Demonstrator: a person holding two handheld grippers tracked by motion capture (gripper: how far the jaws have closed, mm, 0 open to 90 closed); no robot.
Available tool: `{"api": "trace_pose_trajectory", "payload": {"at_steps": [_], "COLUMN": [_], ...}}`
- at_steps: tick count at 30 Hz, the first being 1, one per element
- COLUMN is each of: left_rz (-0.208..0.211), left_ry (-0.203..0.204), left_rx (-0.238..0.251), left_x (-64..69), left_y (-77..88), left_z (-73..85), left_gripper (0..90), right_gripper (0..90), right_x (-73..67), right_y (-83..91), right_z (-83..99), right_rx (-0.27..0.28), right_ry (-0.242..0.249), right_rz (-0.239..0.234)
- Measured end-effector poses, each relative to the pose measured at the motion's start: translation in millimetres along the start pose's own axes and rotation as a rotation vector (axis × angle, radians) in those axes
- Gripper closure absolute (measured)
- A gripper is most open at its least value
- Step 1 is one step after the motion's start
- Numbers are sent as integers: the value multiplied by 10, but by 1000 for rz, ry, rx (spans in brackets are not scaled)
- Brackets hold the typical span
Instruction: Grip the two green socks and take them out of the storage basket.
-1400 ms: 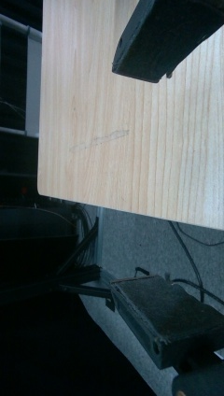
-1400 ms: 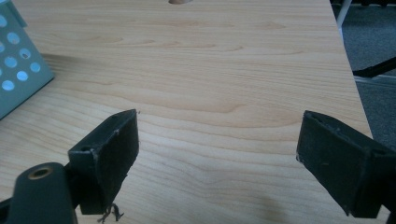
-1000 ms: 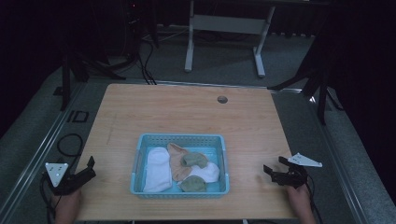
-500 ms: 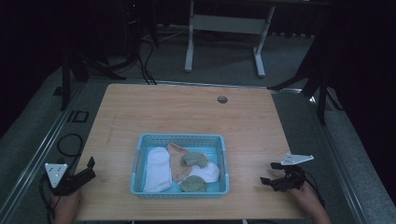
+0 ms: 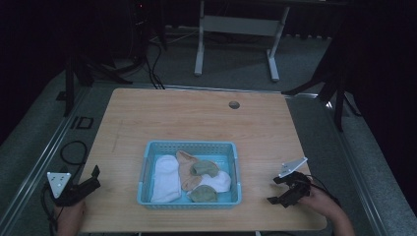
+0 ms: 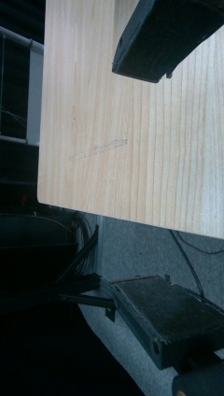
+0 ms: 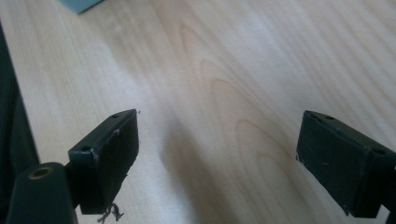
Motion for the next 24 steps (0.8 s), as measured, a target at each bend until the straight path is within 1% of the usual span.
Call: {"api": "trace_pose_trajectory", "payload": {"at_steps": [2, 3, 4, 5, 6, 7, 8, 9, 10, 11, 15, 16, 17, 18, 19, 20, 21, 22, 23, 24], "left_rz": [0, 1, 1, 1, 1, 0, 0, 1, 1, 2, 5, 15, 22, 22, 27, 27, 24, 24, 23, 23], "left_ry": [1, 0, 0, -1, -1, -2, -2, -2, -2, -1, -3, -4, -2, -2, 2, 2, 3, 3, 1, 1], "left_rx": [0, 0, 0, -1, -1, -1, -1, -1, -1, -1, -2, -6, -14, -14, -13, -13, -15, -15, -12, -12], "left_x": [-1, -1, -1, 0, 0, 1, 1, 2, 2, 0, 4, 3, 1, 1, -4, -4, -6, -6, -2, -2], "left_y": [1, 3, 3, 2, 2, 2, 2, 2, 2, 2, 4, 4, 2, 2, 2, 2, 1, 1, 2, 2], "left_z": [0, 0, 0, 0, 0, 0, 0, 0, 0, 0, 1, -1, -4, -4, -5, -5, -4, -4, -3, -3], "left_gripper": [4, 3, 3, 3, 3, 4, 3, 3, 3, 3, 4, 3, 3, 4, 4, 3, 3, 3, 4, 3], "right_gripper": [129, 129, 129, 129, 129, 131, 131, 132, 132, 132, 131, 131, 131, 131, 131, 131, 131, 131, 131, 131], "right_x": [-32, -50, -50, -84, -84, -96, -96, -116, -116, -139, -146, -153, -169, -169, -195, -195, -221, -221, -254, -254], "right_y": [-13, -22, -22, -48, -48, -71, -71, -83, -83, -83, -74, -70, -76, -76, -86, -86, -90, -90, -85, -85], "right_z": [-48, -70, -70, -117, -117, -146, -146, -184, -184, -225, -278, -304, -334, -334, -371, -371, -415, -415, -464, -464], "right_rx": [-34, -49, -49, -95, -95, -146, -146, -180, -180, -188, -197, -209, -236, -236, -278, -278, -299, -299, -294, -294], "right_ry": [22, 27, 27, 46, 46, 73, 73, 81, 81, 92, 95, 97, 103, 103, 120, 120, 157, 157, 205, 205], "right_rz": [5, -5, -5, -19, -19, -11, -11, -11, -11, -17, -23, -27, -34, -34, -46, -46, -56, -56, -65, -65]}}
Point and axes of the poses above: each handheld gripper's, and its own axes: y roughly backward along the jaws, z roughly out of its underside, x roughly to its right, the point moved 2 cm from there along -y, roughly forward along the jaws, and after that the axes turned 2 degrees about y, right-handed, at the moved point
